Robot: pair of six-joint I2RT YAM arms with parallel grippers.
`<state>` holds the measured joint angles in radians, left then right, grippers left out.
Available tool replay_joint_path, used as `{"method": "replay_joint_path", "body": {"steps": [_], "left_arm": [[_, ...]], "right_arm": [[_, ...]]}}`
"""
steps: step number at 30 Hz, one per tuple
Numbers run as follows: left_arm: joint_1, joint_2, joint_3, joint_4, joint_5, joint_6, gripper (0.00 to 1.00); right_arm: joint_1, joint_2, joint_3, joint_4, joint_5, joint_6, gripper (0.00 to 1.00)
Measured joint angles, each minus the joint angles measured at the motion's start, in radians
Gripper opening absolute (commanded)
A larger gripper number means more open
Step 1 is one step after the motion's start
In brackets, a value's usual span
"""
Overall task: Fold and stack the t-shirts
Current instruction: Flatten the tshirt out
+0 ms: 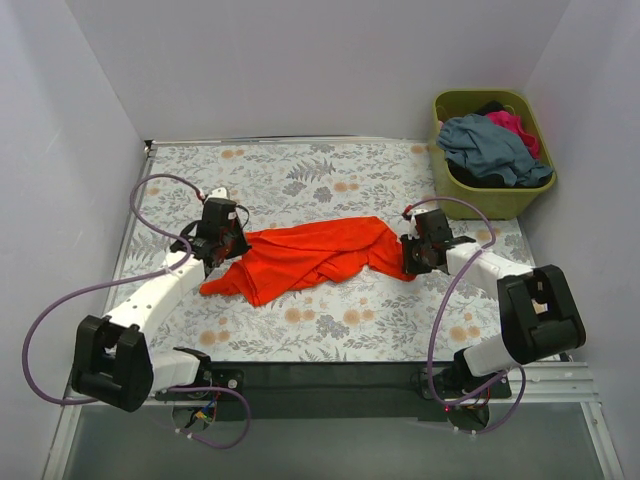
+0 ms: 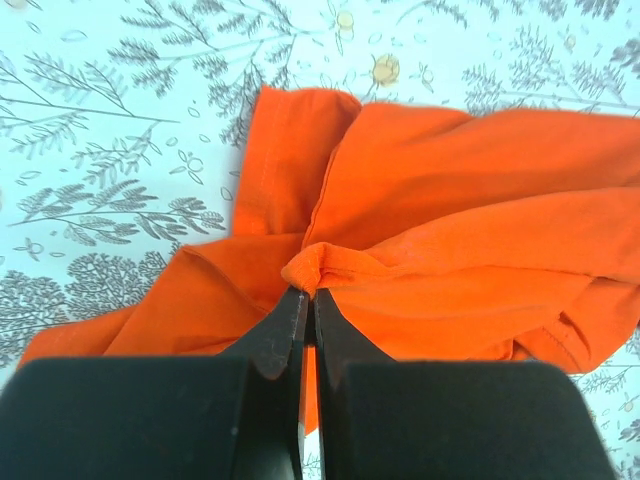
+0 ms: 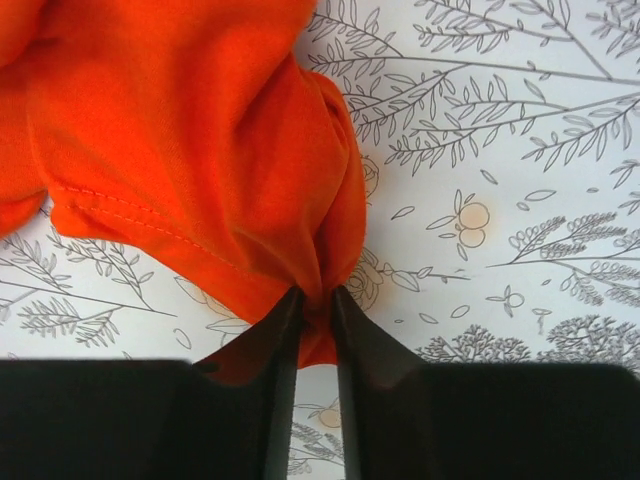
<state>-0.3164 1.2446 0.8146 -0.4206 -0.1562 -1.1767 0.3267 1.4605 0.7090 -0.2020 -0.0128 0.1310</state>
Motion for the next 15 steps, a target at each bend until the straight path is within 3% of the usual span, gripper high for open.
{"method": "replay_joint_path", "body": {"steps": [1, 3, 10, 15], "left_arm": [[0.0, -0.005, 0.01, -0.006, -0.01, 0.002, 0.0], [0.0, -0.016, 0.033, -0.02, -0.031, 0.007, 0.0], [0.0, -0.04, 0.188, -0.077, -0.125, 0.055, 0.0], [0.0, -0.04, 0.422, -0.099, -0.209, 0.128, 0.0]], "right_arm": [[-0.001, 0.004, 0.004, -0.005, 0.003, 0.003, 0.1], [-0.004, 0.01, 0.01, -0.01, 0.0, 0.012, 0.01], [-0.007, -0.04, 0.074, -0.145, 0.066, 0.016, 0.01], [-0.034, -0.139, 0.347, -0.249, 0.13, -0.016, 0.01]]}}
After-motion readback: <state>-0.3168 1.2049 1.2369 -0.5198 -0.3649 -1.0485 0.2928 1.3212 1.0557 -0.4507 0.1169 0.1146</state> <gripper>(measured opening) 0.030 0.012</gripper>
